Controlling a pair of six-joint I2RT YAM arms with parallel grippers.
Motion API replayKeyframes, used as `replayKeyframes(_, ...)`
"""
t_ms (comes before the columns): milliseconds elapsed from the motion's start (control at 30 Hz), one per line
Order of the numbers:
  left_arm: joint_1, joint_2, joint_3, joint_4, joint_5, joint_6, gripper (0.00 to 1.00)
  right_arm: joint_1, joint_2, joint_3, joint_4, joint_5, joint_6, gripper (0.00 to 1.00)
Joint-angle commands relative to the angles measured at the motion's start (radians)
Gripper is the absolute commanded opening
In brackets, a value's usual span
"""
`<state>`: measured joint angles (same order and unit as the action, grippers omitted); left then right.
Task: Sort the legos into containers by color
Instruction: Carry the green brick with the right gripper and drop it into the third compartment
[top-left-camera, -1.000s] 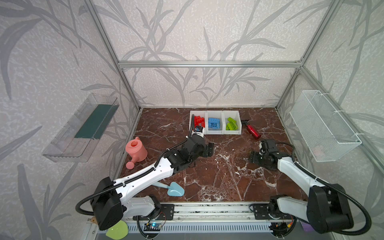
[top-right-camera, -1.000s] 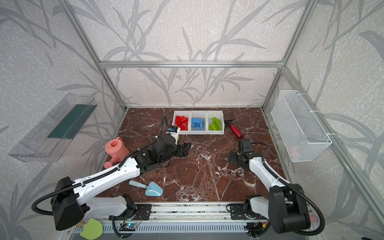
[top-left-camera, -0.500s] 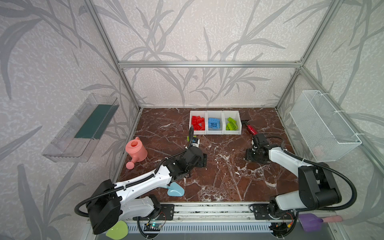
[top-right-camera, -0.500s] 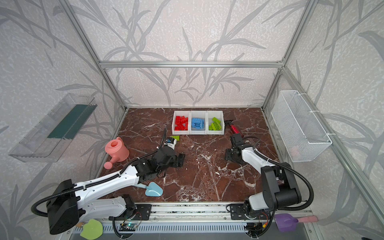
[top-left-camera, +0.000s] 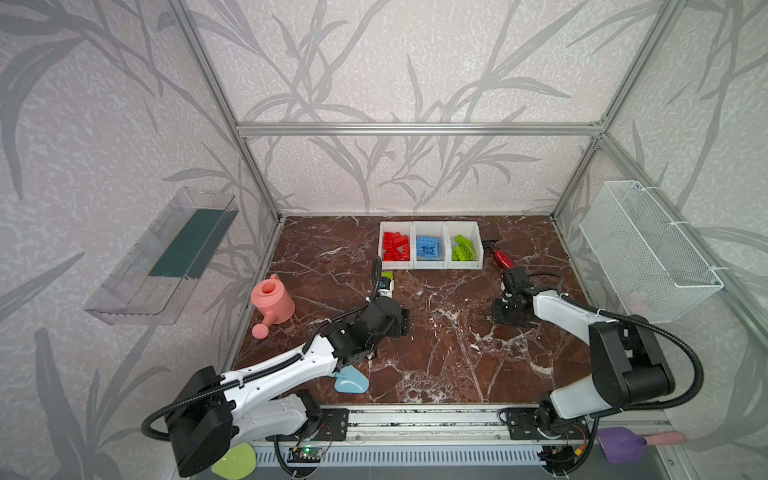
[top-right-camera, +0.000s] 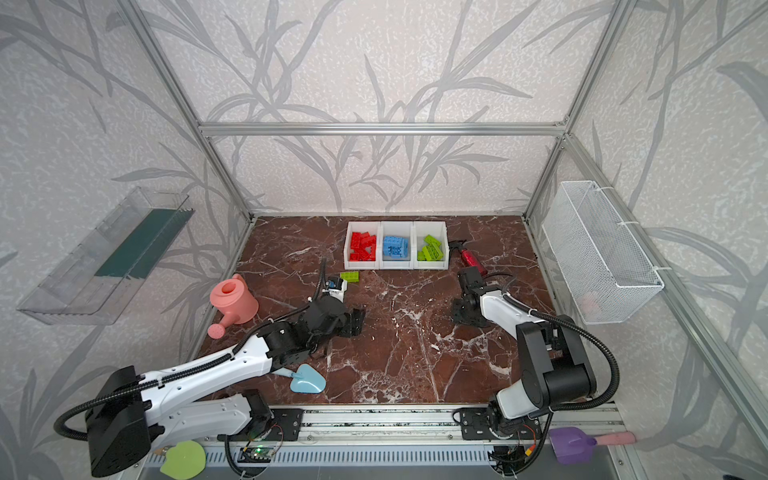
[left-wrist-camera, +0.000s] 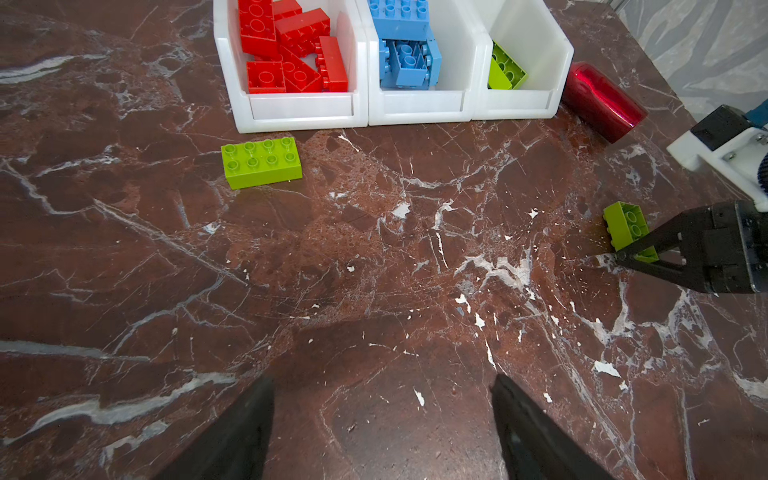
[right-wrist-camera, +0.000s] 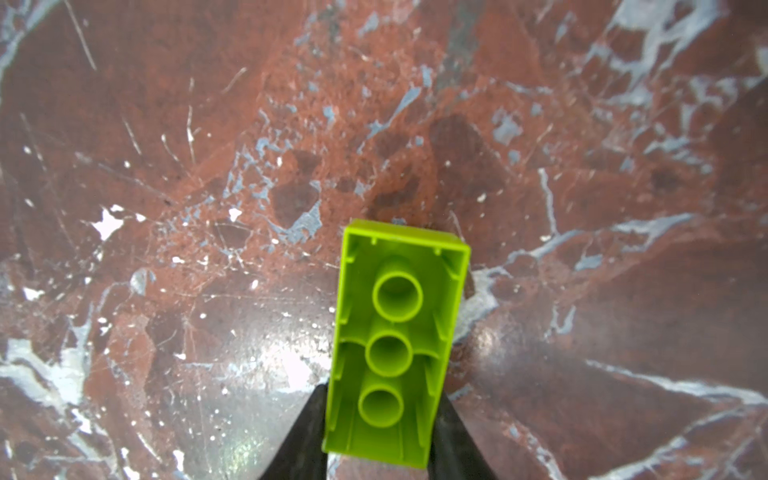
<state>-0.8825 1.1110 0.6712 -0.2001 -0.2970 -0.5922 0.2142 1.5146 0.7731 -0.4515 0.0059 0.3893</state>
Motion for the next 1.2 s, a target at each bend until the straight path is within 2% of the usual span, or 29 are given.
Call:
replayKeyframes(0, -0.001, -0.047, -0.019, -0.032, -0.045, -0.024, 0.82, 0.018, -0.021, 0.025, -0.042, 0.029, -0.013, 0.32)
replayKeyframes(233, -0.001, -0.098, -0.046, -0.066, -0.081, -0.05, 0.82, 0.08, -0.072, 0.08, -0.1, 0.017, -0.022, 0.28)
replayKeyframes(367, -0.001, -0.099, -0.051, -0.104, -0.127, -0.078, 0.82, 0.1, -0.06, 0.18, -0.159, -0.067, -0.047, 0.27)
replayKeyframes(533, 0.0, -0.097, -0.075, -0.113, -0.148, -0.086, 0.82, 0.123, -0.011, 0.34, -0.232, -0.094, -0.08, 0.26)
replayKeyframes(800, 0.016, -0.068, -0.093, -0.114, -0.175, -0.08, 0.82, 0.132, 0.177, 0.661, -0.314, -0.078, -0.132, 0.25)
replayKeyframes(1167, 0.031, -0.053, -0.125, -0.1, -0.203, -0.067, 0.82, 0.111, 0.558, 1.108, -0.422, 0.003, -0.172, 0.25)
